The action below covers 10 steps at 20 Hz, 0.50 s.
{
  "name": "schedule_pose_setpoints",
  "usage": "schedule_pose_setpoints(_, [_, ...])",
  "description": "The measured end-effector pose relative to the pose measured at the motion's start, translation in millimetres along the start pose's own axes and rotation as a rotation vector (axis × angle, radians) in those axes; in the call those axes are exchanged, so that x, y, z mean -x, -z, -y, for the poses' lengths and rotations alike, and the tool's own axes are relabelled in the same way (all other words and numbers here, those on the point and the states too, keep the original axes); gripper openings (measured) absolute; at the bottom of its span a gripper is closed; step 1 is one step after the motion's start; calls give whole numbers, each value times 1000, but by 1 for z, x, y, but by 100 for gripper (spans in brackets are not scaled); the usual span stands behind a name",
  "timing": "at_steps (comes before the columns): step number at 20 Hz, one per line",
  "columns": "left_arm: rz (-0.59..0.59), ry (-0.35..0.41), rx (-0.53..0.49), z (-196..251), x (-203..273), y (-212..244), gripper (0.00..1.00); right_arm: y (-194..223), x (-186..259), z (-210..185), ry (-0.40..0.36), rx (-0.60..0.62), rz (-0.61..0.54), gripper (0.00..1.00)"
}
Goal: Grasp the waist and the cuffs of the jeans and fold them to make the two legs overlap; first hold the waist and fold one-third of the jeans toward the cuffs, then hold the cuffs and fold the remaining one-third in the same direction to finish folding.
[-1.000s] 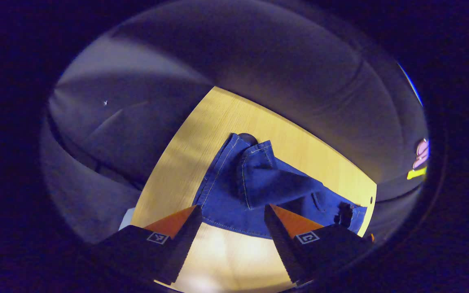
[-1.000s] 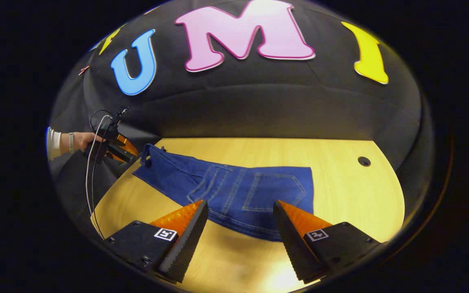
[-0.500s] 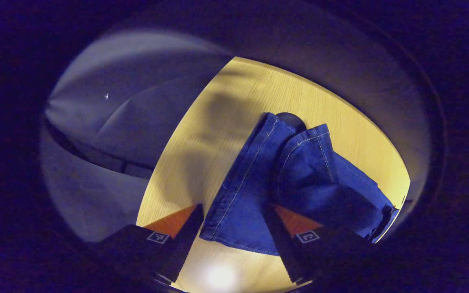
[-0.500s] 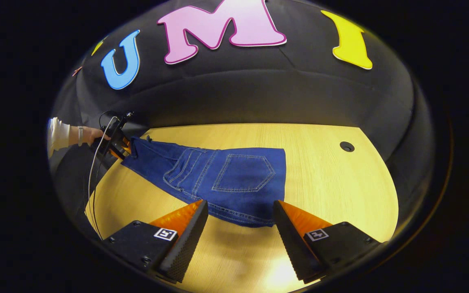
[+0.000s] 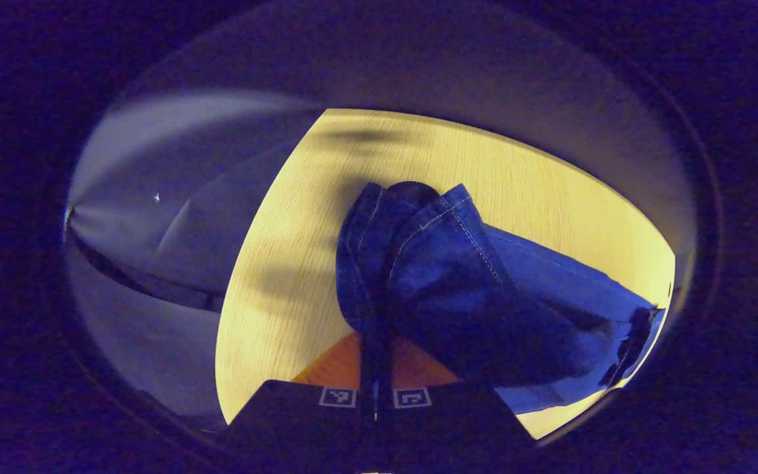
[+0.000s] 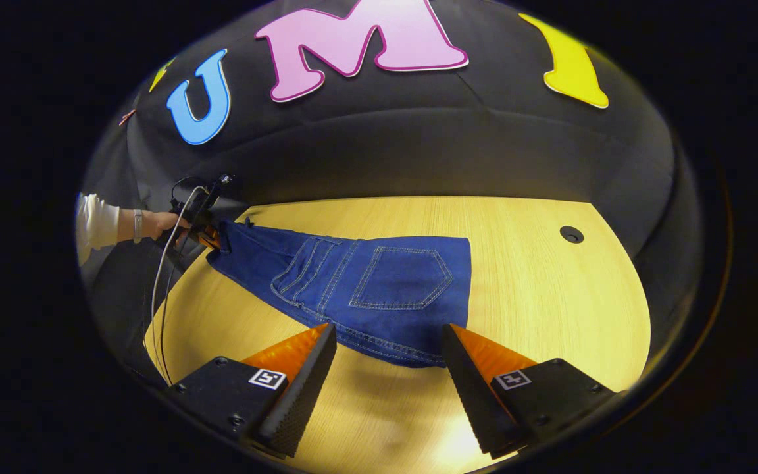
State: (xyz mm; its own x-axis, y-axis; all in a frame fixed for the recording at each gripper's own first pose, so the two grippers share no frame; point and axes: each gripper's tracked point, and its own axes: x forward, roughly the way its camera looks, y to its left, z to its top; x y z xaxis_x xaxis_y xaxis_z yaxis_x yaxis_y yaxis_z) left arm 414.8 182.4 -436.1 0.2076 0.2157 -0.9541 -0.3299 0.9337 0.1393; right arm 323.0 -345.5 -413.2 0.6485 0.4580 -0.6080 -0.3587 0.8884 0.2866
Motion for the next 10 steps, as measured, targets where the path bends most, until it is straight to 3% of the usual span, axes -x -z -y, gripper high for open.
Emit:
schedule_pose_setpoints(5, [101, 290, 44, 49, 47, -16, 6, -3, 9, 1, 5, 32, 15, 99])
schedule_pose_setpoints(10, [249, 629, 102, 124, 175, -45, 6, -9, 16, -6, -11, 9, 37, 98])
